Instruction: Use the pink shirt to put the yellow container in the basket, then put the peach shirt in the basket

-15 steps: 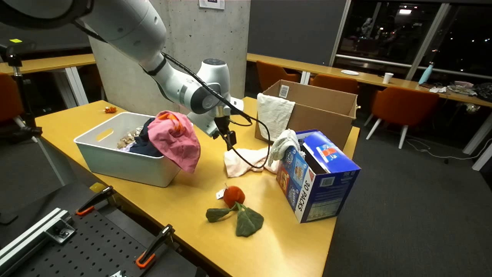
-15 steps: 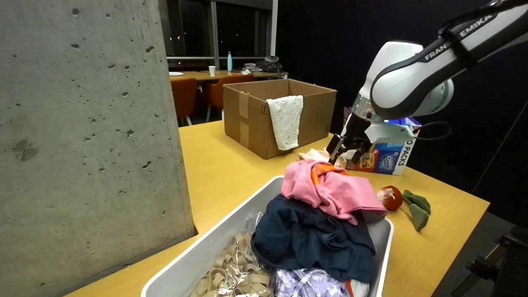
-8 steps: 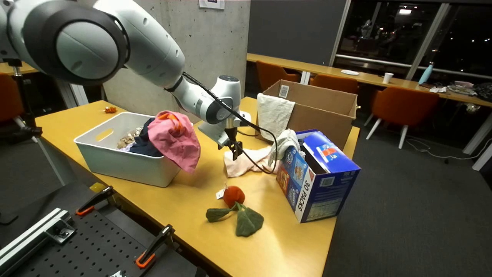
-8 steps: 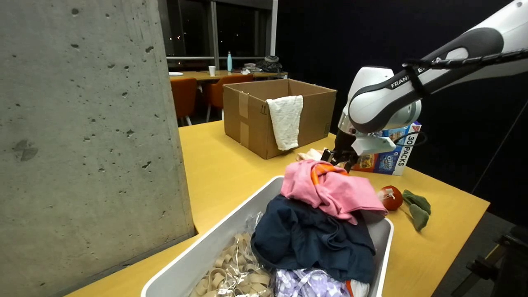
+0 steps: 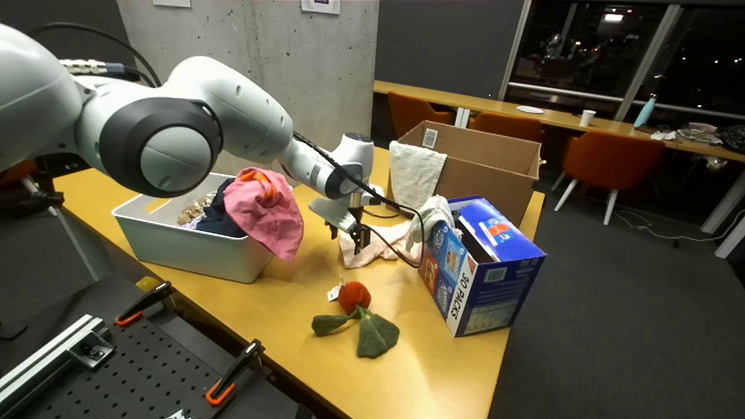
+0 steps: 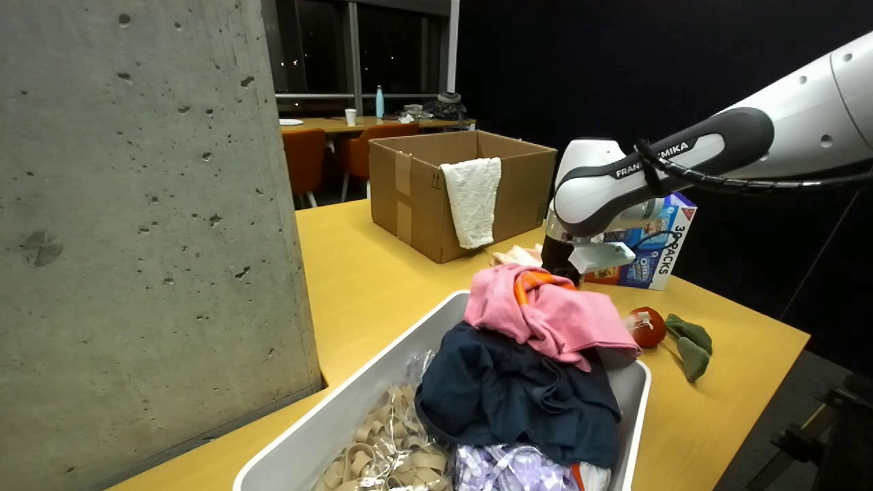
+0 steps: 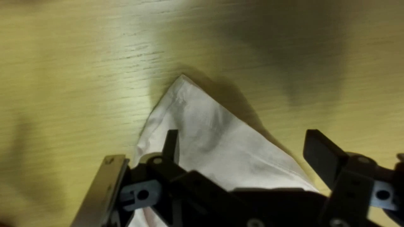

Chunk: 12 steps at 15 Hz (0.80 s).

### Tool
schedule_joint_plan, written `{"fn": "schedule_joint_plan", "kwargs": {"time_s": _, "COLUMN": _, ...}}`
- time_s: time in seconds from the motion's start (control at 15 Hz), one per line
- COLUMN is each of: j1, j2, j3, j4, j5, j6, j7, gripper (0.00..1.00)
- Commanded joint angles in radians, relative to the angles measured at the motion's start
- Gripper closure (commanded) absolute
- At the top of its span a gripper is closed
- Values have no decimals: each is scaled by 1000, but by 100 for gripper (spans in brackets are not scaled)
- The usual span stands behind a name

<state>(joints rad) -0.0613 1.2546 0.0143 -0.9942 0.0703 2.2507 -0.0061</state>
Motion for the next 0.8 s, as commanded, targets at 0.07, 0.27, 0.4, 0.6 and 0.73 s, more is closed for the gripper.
{"fn": "schedule_joint_plan", "kwargs": {"time_s": 0.07, "j1": -10, "j2": 132, "j3": 13, "j4": 200, "j5": 0, "j6": -105, "j7": -24, "gripper": 0}}
{"fn": "schedule_joint_plan", "kwargs": {"time_s": 0.27, "j1": -5, "j2": 163, "j3": 9, "j4": 251, "j5": -3, "j6": -130, "j7": -18, "gripper": 32}}
{"fn": "schedule_joint_plan", "kwargs": {"time_s": 0.4, "j1": -3, "j2": 179, "j3": 9, "j4": 281, "j5": -3, "j6": -142, "j7": -15, "gripper": 49}}
{"fn": "schedule_joint_plan", "kwargs": {"time_s": 0.6, "j1": -4, "j2": 199, "j3": 10, "j4": 322, "j5": -2, "j6": -164, "j7": -13, "gripper": 71}}
{"fn": "schedule_joint_plan", "kwargs": {"time_s": 0.73, "j1": -5, "j2": 194, "j3": 9, "j4": 314, "j5": 5, "j6": -162, "j7": -14, "gripper": 87}}
